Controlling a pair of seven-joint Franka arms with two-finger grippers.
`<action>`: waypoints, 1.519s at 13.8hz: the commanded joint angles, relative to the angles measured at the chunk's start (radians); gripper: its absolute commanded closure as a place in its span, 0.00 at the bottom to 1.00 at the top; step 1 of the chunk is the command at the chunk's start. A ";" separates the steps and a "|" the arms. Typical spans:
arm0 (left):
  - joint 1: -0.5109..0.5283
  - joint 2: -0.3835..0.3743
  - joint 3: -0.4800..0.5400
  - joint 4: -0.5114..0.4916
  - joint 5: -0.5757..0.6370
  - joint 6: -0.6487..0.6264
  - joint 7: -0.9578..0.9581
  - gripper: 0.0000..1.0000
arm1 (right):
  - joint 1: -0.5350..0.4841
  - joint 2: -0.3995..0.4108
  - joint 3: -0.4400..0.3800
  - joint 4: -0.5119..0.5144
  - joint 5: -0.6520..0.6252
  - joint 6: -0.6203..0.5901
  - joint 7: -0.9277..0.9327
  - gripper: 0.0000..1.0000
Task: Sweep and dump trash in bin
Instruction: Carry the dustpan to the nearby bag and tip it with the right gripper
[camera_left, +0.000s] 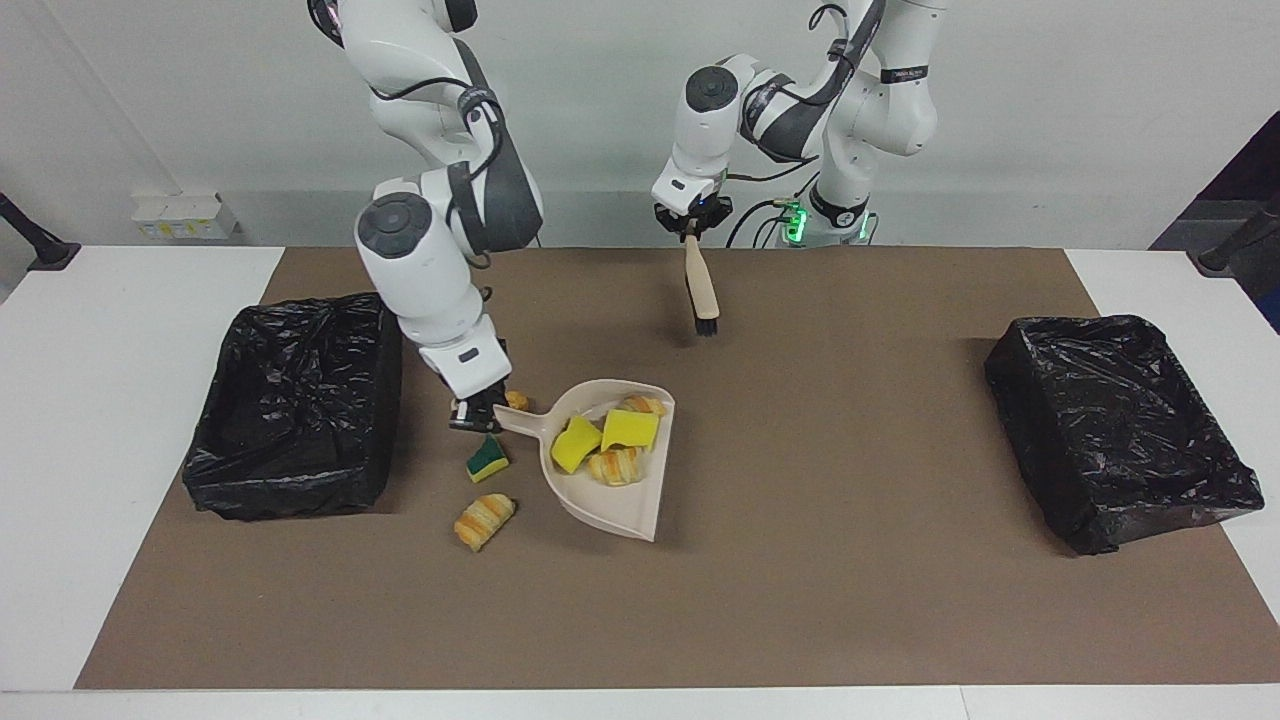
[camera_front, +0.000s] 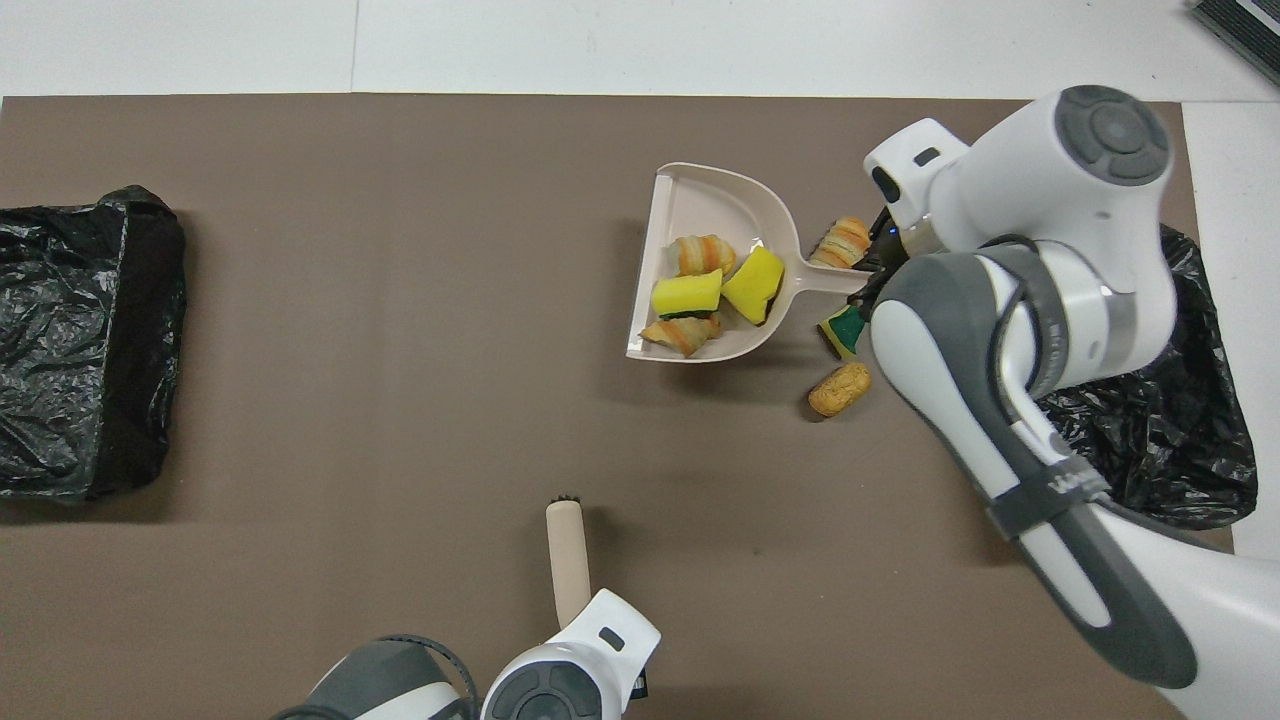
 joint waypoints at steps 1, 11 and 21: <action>-0.027 0.021 0.015 -0.006 -0.003 0.038 -0.001 1.00 | -0.098 -0.013 0.011 0.043 0.033 -0.059 -0.099 1.00; -0.069 0.104 0.017 -0.005 -0.020 0.127 -0.007 1.00 | -0.439 -0.097 -0.012 0.063 -0.036 -0.168 -0.384 1.00; 0.093 0.131 0.026 0.113 0.003 0.110 0.199 0.00 | -0.341 -0.159 -0.009 -0.026 -0.832 -0.277 -0.378 1.00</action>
